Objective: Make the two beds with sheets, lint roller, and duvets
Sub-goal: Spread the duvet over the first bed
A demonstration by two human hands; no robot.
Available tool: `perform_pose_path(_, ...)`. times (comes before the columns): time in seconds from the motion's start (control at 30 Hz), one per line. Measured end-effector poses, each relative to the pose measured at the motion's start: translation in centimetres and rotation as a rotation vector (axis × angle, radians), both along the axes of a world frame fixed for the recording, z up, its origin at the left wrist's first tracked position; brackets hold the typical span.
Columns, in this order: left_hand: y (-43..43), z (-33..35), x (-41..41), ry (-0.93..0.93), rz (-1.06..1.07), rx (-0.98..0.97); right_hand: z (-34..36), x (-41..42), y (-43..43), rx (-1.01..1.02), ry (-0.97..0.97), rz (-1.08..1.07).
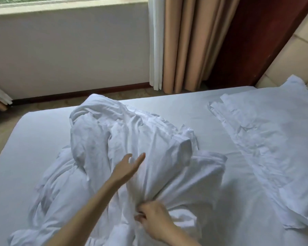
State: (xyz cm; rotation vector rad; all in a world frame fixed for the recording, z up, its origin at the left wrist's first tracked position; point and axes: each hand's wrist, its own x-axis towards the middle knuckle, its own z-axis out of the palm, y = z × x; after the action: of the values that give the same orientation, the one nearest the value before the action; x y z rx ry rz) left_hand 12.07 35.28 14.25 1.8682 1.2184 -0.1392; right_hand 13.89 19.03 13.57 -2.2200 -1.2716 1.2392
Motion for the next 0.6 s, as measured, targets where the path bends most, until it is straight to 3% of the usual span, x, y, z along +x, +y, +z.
perform_pose_path(0.1,-1.5,0.2,1.9,0.15,-0.107,0.084,1.3,-4.8,0.8,-0.239,0.097,-0.056)
perform_pose_path(0.17,-2.4,-1.1,0.2,0.254,-0.185,0.259,1.0,-6.9,-0.1,-0.234,0.091,-0.029)
perform_pose_path(0.23,-3.0,-2.0,-3.1,0.218,-0.152,0.268,0.7,-8.2,-2.1,-0.2,0.006,0.085)
perform_pose_path(0.33,-3.7,-3.0,-9.8,-0.082,0.134,-0.084,-0.1,-6.1,-5.0,0.009,0.066,0.165)
perform_pose_path(0.43,-6.5,-4.0,-17.4,-0.28,0.449,-0.417,1.5,-2.9,-5.4,0.233,0.198,-0.146)
perform_pose_path(0.5,-8.5,-4.9,-20.6,-0.288,0.54,-0.459,3.0,-0.8,-4.1,0.448,-0.048,-0.35)
perform_pose_path(0.53,-9.4,-5.5,-21.6,-0.297,0.55,-0.471,3.8,0.0,-3.3,0.472,-0.21,-0.298)
perform_pose_path(0.6,-11.2,-5.3,-22.4,-0.274,0.463,-0.479,4.6,0.8,-1.7,0.291,-0.402,0.003)
